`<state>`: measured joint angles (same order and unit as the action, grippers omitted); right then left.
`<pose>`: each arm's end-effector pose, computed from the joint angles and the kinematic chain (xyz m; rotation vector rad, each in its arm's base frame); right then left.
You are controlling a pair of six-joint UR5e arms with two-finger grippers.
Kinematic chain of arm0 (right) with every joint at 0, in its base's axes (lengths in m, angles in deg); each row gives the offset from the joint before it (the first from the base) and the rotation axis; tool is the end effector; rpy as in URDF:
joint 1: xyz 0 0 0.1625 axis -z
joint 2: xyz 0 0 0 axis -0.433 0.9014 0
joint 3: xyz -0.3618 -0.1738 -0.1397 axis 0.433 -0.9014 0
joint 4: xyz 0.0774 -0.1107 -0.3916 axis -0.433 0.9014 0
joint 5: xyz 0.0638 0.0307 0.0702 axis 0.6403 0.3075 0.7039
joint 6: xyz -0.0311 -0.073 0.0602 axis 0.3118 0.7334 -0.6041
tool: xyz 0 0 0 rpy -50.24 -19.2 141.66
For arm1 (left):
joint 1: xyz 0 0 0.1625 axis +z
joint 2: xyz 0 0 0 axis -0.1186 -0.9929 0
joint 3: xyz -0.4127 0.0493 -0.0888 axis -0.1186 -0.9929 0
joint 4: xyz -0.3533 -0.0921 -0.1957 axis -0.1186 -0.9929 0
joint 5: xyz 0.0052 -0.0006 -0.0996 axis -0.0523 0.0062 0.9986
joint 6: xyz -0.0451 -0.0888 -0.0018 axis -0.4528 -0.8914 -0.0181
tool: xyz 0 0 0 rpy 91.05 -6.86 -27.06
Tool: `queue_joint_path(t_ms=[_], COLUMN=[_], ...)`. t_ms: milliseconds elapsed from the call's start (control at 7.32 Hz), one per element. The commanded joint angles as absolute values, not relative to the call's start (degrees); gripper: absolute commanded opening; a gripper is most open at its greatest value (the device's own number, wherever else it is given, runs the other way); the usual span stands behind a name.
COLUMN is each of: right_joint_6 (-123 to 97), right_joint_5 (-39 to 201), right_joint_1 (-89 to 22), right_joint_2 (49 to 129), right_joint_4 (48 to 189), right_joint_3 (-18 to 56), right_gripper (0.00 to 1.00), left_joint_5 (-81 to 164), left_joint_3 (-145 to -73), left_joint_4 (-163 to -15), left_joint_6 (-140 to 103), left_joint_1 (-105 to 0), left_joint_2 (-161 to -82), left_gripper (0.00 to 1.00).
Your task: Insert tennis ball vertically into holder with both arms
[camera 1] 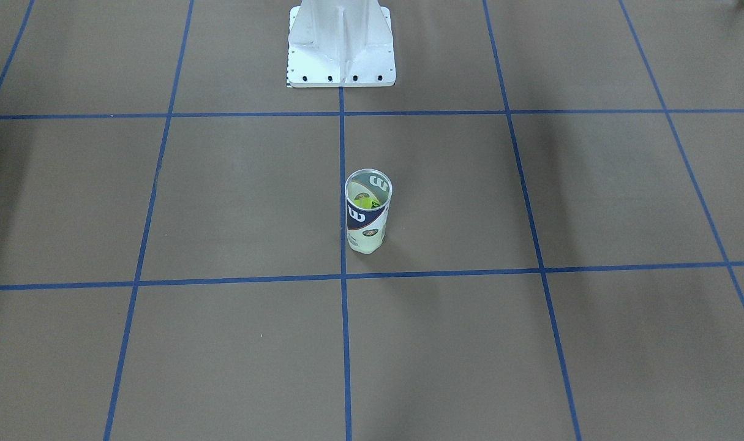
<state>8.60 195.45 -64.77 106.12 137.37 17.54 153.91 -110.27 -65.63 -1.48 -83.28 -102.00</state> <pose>0.0641 -0.5115 0.6252 0.0191 -0.8237 -0.0666 -0.0652 -0.4968 0.6347 0.0986 0.7614 0.0733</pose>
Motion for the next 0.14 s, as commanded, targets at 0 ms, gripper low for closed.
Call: queue_joint_path(t_ms=[0], right_joint_6=[8.6], right_joint_5=[195.45], right_joint_1=[-64.78], right_joint_2=[106.03], right_joint_4=[137.35], right_joint_3=[17.49], right_gripper=[0.99], left_joint_5=[153.91], left_joint_3=[-110.34], left_joint_4=[-65.72], left_joint_6=[-1.48], left_joint_1=[-83.28], left_joint_2=[-101.97], left_gripper=[0.99])
